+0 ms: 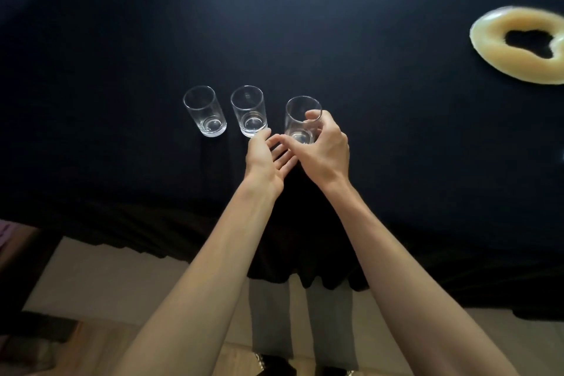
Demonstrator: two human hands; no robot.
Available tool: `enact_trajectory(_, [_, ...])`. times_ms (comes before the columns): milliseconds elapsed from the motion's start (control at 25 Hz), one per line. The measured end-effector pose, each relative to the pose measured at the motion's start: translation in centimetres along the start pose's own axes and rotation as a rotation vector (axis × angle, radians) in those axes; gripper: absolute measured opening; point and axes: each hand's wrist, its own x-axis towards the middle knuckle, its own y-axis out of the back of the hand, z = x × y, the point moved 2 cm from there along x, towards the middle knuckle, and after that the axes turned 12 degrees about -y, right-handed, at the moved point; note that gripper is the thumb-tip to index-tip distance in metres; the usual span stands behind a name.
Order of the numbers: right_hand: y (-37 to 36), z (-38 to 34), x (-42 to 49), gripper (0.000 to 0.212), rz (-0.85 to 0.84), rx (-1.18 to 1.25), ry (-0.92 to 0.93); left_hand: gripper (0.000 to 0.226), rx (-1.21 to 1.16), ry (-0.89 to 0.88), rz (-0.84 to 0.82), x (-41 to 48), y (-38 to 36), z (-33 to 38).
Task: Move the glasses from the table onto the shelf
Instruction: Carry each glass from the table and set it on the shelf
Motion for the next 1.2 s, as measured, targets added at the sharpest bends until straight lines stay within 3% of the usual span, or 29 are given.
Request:
enact_trajectory(280, [1.0,1.0,-4.5,0.064,-0.124,0.015,0.099,0.023,0.097,-0.02,0.012,-3.8,1.8,-0.8])
enact_trajectory(440, [2.0,0.9,-7.8,0.068,-0.253,0.007,0.194,0.029,0.016,-0.099,0.098,-8.0,4.0,-1.1])
enact_trajectory(640, [1.5,-0.4,-12.7,0.063,-0.475,-0.025,0.326,0.02,-0.074,-0.198,0.249,-14.4,7.9,-0.9])
enact_trajectory(960, [-2.0,-3.7,-27.5,0.058,-0.785,-0.031,0.576,0.033,-0.221,-0.402,0.525,-26.9,20.2,0.5])
enact_trajectory(1200, [-4.5,-5.1,-45.1,0.054,-1.063,-0.045,0.732,0.027,-0.394,-0.531,0.723,-40.2,33.2,0.2])
